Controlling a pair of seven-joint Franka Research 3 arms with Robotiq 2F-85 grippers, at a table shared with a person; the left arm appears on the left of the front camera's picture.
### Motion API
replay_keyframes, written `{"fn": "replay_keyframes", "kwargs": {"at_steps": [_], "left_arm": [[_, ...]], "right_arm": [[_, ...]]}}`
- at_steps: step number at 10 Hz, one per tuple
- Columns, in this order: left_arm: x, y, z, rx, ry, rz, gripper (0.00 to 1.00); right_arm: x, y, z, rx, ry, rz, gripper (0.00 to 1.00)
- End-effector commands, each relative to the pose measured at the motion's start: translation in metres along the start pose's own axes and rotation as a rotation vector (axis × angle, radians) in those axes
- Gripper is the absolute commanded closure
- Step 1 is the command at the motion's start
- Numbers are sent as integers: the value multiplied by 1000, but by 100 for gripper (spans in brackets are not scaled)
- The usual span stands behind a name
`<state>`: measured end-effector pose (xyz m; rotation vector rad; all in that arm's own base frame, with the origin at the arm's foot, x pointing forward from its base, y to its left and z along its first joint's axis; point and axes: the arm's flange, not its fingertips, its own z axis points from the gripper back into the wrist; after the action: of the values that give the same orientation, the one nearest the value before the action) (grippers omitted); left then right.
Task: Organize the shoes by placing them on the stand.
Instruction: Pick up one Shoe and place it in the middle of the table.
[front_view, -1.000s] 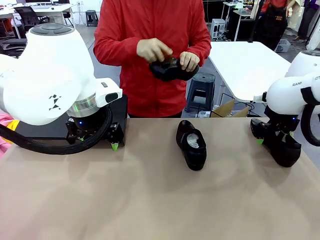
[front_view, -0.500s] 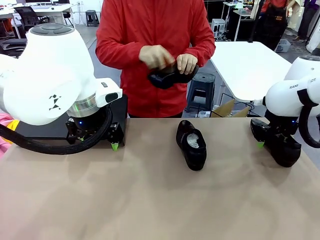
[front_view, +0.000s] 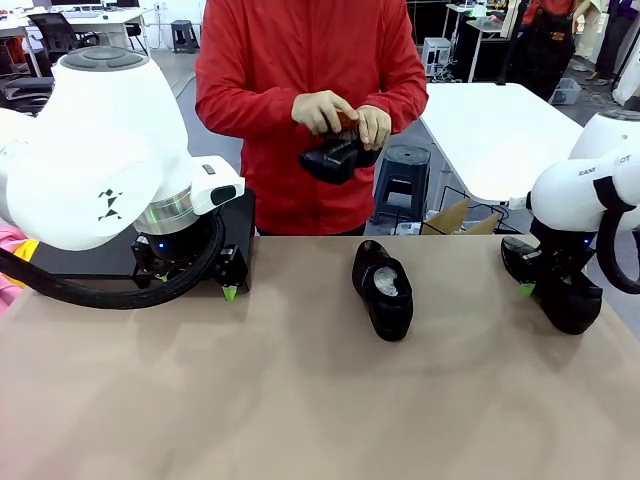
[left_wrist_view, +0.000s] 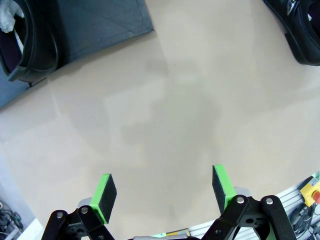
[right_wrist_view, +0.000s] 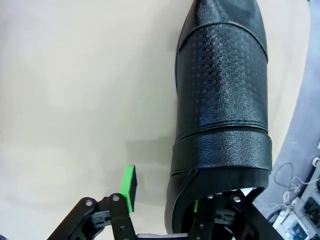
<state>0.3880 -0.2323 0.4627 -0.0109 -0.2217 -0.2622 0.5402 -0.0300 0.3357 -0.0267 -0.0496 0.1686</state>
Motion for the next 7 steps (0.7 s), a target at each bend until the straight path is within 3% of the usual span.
{"fn": "replay_keyframes", "kwargs": {"at_steps": [1,7], "left_arm": [[-2,1,-2,8,-14,13,1],[-2,1,-2,8,-14,13,1]], "right_arm": [[3,-8,1,-7,-23,4,100],[-5,-15,11,3,-26,-23,100]]}}
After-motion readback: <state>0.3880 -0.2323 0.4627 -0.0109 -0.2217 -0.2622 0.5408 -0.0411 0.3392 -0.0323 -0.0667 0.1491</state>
